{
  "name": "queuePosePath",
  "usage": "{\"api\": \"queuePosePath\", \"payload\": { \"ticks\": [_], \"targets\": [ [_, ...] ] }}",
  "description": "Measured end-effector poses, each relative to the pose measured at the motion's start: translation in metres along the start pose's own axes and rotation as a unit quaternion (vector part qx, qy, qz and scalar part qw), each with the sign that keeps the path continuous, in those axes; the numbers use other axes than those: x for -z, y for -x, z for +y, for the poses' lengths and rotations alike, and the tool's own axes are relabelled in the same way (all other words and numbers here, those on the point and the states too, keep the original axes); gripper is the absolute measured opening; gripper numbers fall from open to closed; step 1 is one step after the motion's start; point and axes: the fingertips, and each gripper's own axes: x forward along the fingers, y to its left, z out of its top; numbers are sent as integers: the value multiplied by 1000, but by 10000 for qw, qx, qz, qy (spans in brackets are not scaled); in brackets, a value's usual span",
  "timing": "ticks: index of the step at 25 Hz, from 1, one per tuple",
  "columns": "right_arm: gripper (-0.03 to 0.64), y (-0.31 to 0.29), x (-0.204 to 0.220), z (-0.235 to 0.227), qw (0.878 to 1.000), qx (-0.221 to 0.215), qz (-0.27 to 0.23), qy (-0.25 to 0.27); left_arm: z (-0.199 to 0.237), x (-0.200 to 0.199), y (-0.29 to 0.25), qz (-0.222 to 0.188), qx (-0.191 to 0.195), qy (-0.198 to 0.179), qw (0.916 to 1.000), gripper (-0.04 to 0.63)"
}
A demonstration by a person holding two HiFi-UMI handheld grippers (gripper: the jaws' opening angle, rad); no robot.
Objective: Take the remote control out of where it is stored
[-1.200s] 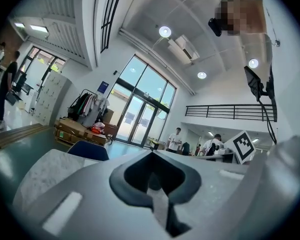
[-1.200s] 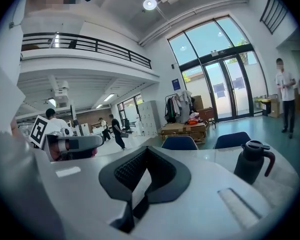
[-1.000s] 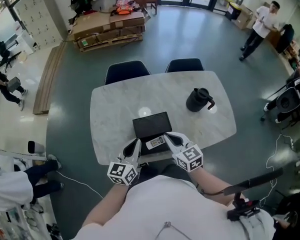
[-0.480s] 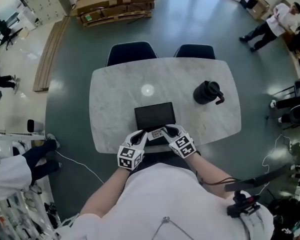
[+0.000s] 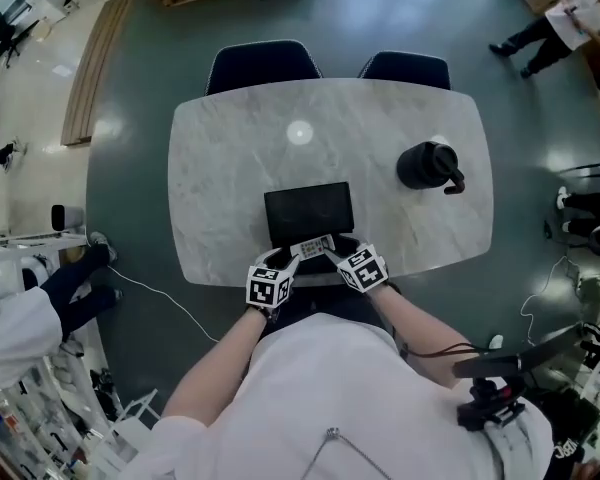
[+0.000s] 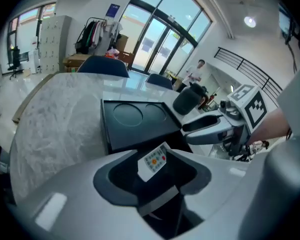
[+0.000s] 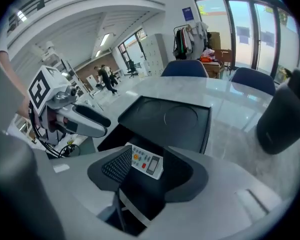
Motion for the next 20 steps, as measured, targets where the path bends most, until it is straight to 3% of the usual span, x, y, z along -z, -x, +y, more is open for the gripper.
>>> {"api": "queuePosePath", "payload": {
  "ticks": [3,6,9,13,16,20],
  "targets": [
    [251,-11,14,7,9963,-34,465,727,2,17,-15,517,-163,-708,9960,206],
    [265,-24,26,16,9797,-52,837,1823,1,31,-33,973,-279,-1758,9792,224],
    [271,-37,33,19,9549,33,1084,2763,-3,39,-46,1309,-309,-2699,9534,232],
    [282,-49,45,16,9174,155,1421,3714,-9,49,-61,1641,-428,-3754,9112,238],
    [284,-57,46,15,8866,296,1579,4338,-10,53,-69,1855,-516,-4259,8841,242],
    [291,-64,43,18,8437,490,1719,5062,-7,58,-75,2129,-562,-4608,8598,247]
  ]
}}
